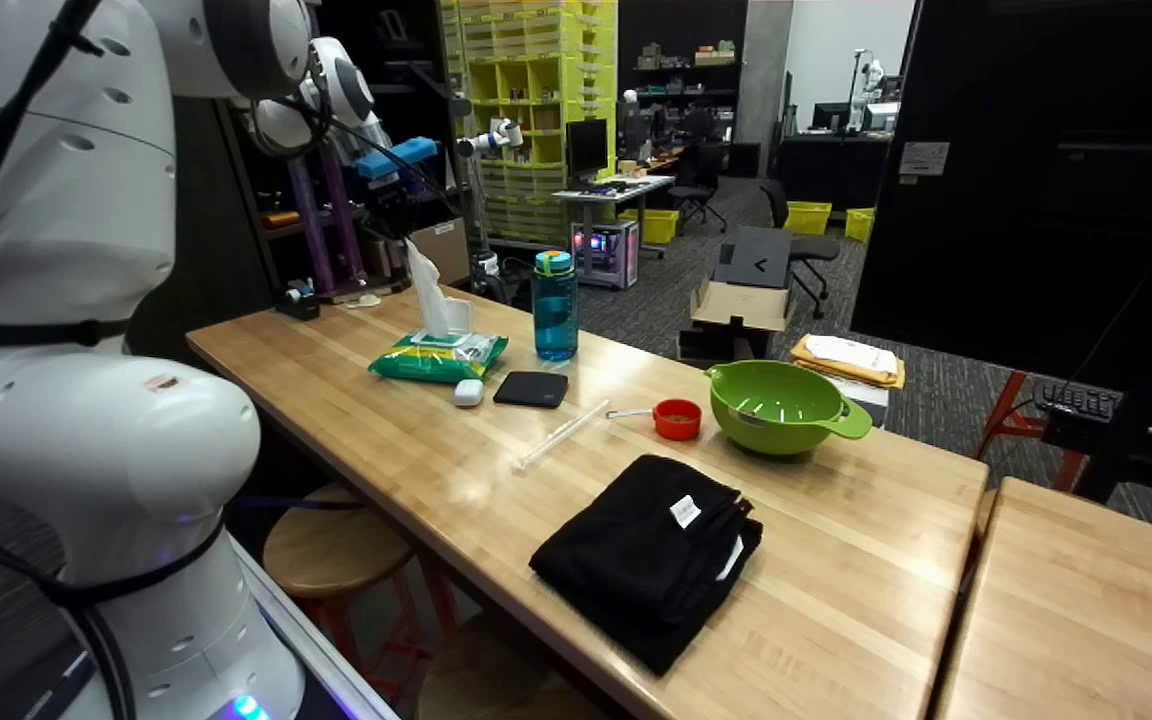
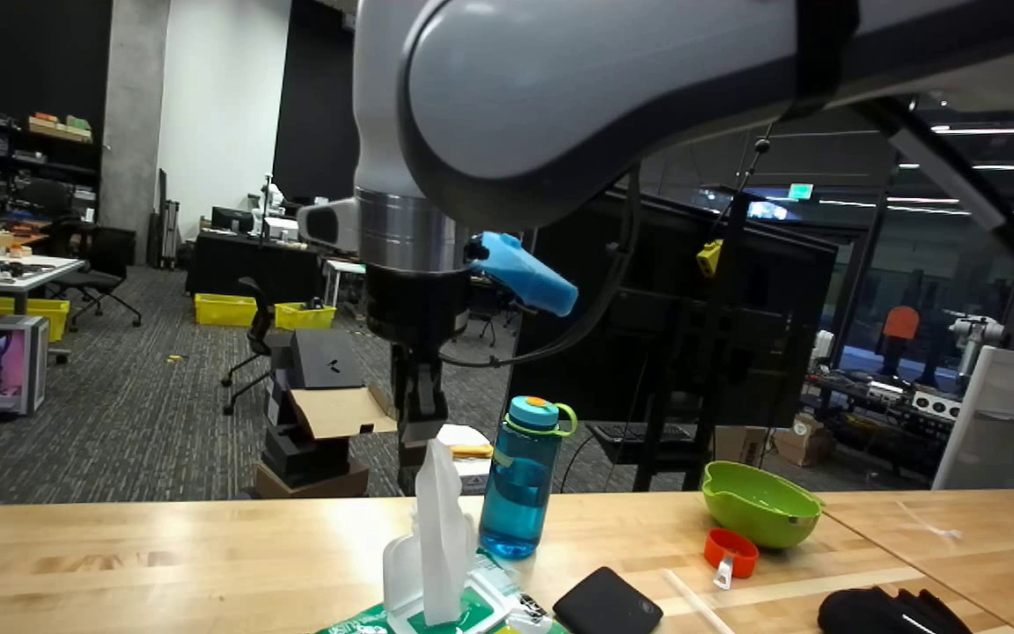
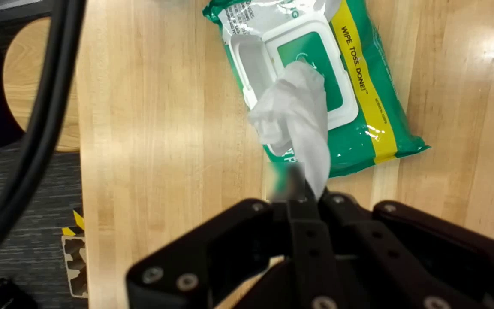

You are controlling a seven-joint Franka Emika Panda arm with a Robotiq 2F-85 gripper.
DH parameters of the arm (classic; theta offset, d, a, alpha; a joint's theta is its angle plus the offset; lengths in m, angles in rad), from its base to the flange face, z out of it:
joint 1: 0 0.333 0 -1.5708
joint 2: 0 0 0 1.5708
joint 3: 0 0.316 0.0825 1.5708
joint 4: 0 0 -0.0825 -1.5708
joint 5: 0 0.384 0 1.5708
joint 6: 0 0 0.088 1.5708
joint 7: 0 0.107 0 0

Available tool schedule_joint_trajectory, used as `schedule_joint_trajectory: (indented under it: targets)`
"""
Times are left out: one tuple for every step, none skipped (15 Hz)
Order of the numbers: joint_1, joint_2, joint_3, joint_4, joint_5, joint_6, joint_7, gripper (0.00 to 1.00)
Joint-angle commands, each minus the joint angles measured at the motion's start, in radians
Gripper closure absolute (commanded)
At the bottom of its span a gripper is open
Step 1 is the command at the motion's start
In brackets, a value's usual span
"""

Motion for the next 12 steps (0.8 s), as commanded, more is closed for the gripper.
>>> schedule_joint_trajectory:
  targets:
    - [0.030,-0.022,-0.009,0.025,-0.044,-0.041,0.040,1.00]
    - [0.035,-0.021,-0.009,0.033,-0.050,-0.048,0.048,1.00]
    - [0.039,-0.022,-0.009,0.039,-0.059,-0.054,0.055,1.00]
    - [0.044,-0.023,-0.009,0.047,-0.068,-0.061,0.063,1.00]
    - [0.048,-0.023,-0.008,0.053,-0.076,-0.065,0.069,1.00]
    - [0.055,-0.023,-0.008,0.061,-0.087,-0.071,0.076,1.00]
    - [0.060,-0.024,-0.008,0.067,-0.096,-0.077,0.085,1.00]
    - [0.066,-0.025,-0.008,0.074,-0.106,-0.083,0.092,1.00]
    - [0.071,-0.025,-0.008,0.081,-0.115,-0.090,0.099,1.00]
    - [0.077,-0.026,-0.008,0.087,-0.124,-0.098,0.108,1.00]
    - [0.081,-0.027,-0.008,0.092,-0.133,-0.103,0.114,1.00]
    - [0.085,-0.029,-0.008,0.095,-0.139,-0.106,0.124,1.00]
